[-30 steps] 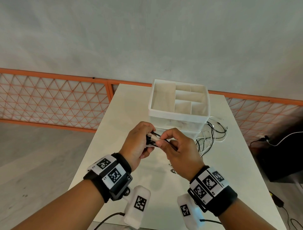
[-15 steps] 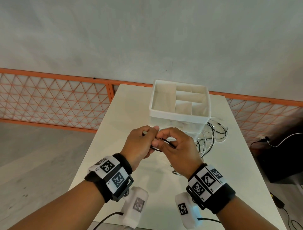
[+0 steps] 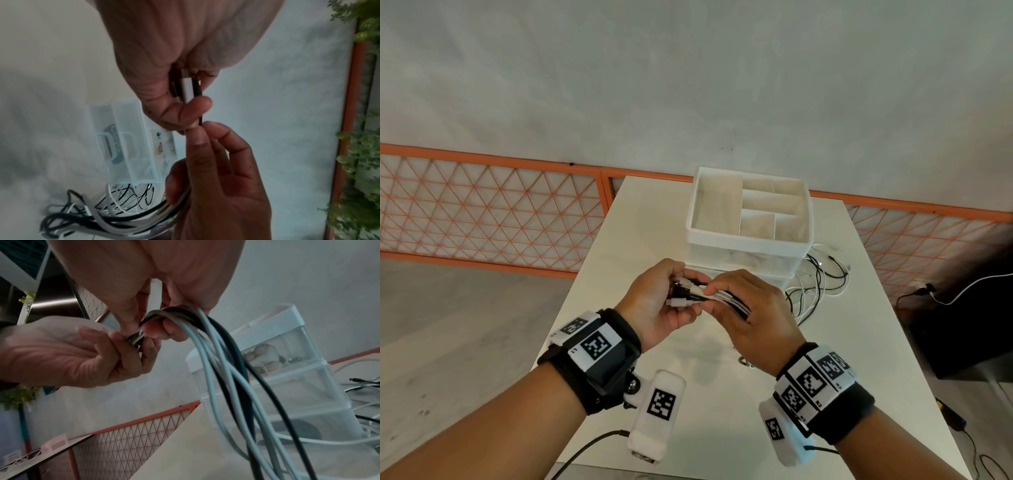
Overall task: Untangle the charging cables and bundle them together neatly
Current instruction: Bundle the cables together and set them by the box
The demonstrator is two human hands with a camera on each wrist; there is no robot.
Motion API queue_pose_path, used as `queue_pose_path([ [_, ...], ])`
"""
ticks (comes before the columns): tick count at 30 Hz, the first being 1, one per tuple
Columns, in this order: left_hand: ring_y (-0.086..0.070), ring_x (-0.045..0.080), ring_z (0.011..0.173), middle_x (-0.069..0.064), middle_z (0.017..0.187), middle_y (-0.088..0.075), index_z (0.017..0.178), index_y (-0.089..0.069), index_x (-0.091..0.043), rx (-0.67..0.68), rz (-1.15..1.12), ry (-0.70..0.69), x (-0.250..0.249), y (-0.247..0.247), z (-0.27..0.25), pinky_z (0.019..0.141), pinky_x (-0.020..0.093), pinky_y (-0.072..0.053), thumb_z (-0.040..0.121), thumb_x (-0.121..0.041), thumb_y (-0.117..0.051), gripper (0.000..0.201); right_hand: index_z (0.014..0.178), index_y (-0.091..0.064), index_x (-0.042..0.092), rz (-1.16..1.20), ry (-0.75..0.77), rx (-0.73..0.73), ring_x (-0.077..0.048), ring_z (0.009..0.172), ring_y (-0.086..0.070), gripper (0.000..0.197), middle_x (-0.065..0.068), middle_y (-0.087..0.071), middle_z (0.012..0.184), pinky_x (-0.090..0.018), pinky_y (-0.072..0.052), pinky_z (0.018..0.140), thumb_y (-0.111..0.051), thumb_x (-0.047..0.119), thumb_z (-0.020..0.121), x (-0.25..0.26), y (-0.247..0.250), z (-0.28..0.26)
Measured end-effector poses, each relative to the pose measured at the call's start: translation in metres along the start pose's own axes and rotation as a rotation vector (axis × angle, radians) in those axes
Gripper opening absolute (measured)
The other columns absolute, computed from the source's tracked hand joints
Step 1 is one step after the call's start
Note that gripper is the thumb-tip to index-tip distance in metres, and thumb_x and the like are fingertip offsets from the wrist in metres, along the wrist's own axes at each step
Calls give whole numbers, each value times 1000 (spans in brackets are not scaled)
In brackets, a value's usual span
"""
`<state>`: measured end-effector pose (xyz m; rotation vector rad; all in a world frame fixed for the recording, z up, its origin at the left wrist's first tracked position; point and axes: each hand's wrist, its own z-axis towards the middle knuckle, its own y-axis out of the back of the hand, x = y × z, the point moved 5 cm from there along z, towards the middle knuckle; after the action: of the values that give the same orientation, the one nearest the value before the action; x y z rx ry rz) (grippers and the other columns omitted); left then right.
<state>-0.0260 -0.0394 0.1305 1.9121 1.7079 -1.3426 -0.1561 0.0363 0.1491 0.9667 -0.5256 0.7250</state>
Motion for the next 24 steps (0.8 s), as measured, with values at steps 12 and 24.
queue_pose_path([
  [12, -45, 16, 43, 8, 60, -56, 76, -60, -10, -263, 248, -305, -5, 2, 2, 46, 24, -31, 96, -29, -57, 27, 120, -48, 28, 73, -334, 244, -3, 53, -57, 25, 3, -65, 77, -14, -46, 46, -59, 35, 99, -8, -14, 0],
  [24, -61, 0, 92, -17, 98, -65, 106, -61, -30, 40, 1090, -724, -55, -37, -24, 79, 15, -43, 95, -61, -35, 42, 82, -64, 14, -157, -200, 453, -10, 67, -57, 28, 4, -64, 72, -24, -45, 65, -58, 35, 100, 6, 6, 16],
])
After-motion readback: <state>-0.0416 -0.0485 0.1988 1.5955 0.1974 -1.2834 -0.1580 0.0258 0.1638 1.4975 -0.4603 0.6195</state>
